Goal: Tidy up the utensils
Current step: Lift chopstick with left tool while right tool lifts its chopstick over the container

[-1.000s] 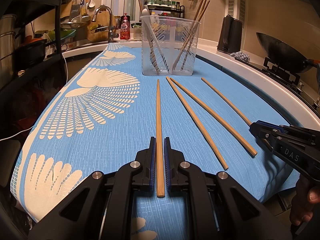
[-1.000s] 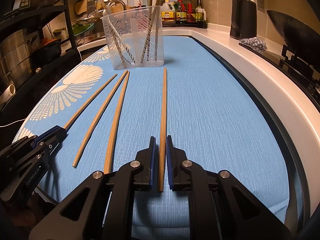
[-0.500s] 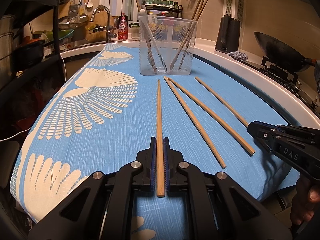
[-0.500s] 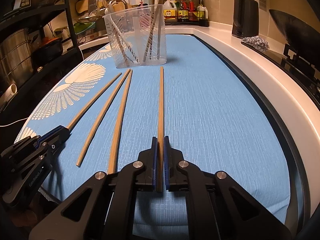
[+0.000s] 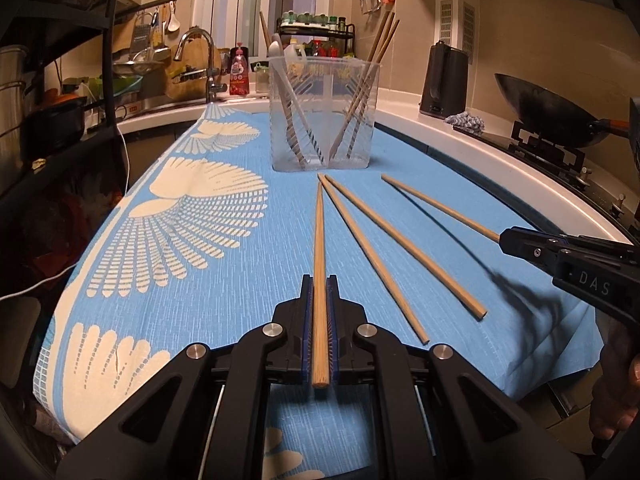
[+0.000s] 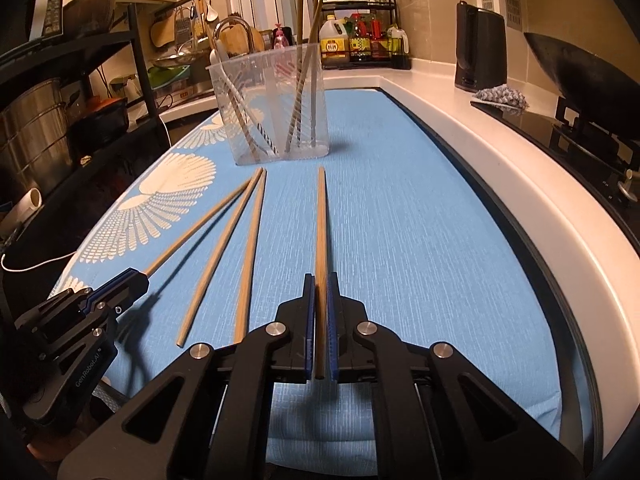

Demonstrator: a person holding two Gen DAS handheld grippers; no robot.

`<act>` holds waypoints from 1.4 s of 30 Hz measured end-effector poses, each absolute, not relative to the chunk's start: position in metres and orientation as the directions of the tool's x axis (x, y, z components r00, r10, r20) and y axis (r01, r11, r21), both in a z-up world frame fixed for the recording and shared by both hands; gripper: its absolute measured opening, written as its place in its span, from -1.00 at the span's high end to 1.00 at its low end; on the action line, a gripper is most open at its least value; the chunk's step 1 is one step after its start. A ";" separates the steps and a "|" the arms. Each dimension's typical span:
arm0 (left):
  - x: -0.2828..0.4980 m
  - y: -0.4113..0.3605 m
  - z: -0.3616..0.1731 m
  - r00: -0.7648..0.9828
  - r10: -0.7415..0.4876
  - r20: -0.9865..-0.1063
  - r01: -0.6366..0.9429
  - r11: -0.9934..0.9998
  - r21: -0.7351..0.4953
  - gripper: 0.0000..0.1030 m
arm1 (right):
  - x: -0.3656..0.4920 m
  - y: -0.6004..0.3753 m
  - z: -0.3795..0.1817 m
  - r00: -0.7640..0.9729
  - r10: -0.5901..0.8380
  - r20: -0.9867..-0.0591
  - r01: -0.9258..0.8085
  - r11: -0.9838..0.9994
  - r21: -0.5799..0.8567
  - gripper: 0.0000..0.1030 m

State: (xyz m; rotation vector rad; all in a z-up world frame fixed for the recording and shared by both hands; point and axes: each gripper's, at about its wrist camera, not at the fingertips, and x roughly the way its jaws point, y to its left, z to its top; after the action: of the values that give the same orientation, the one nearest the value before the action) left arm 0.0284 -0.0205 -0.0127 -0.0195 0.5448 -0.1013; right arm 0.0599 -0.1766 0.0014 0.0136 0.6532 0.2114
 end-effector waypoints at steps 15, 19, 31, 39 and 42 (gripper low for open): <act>0.032 -0.014 0.025 0.895 -0.109 -0.433 0.101 0.994 -0.041 0.87 | 0.049 -0.179 0.050 0.838 0.213 -0.503 -0.205 0.976 0.072 0.89; 0.041 -0.012 0.043 0.906 -0.114 -0.408 0.106 0.993 -0.042 0.87 | 0.052 -0.177 0.067 0.853 0.219 -0.474 -0.216 0.974 0.061 0.89; 0.074 0.002 0.090 0.900 -0.167 -0.402 0.130 0.984 -0.119 0.87 | 0.065 -0.172 0.117 0.874 0.245 -0.421 -0.251 0.967 0.042 0.89; 0.085 0.008 0.112 0.901 -0.182 -0.395 0.136 0.980 -0.143 0.87 | 0.074 -0.161 0.146 0.883 0.264 -0.387 -0.276 0.961 0.028 0.89; 0.088 0.006 0.119 0.900 -0.188 -0.393 0.146 0.980 -0.135 0.87 | 0.078 -0.157 0.153 0.882 0.277 -0.380 -0.288 0.957 0.028 0.89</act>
State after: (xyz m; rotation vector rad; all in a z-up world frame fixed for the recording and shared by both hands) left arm 0.0879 0.0057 0.1195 -0.1028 0.4161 -0.1729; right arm 0.0783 -0.1570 0.1530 -0.0293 0.3915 0.2944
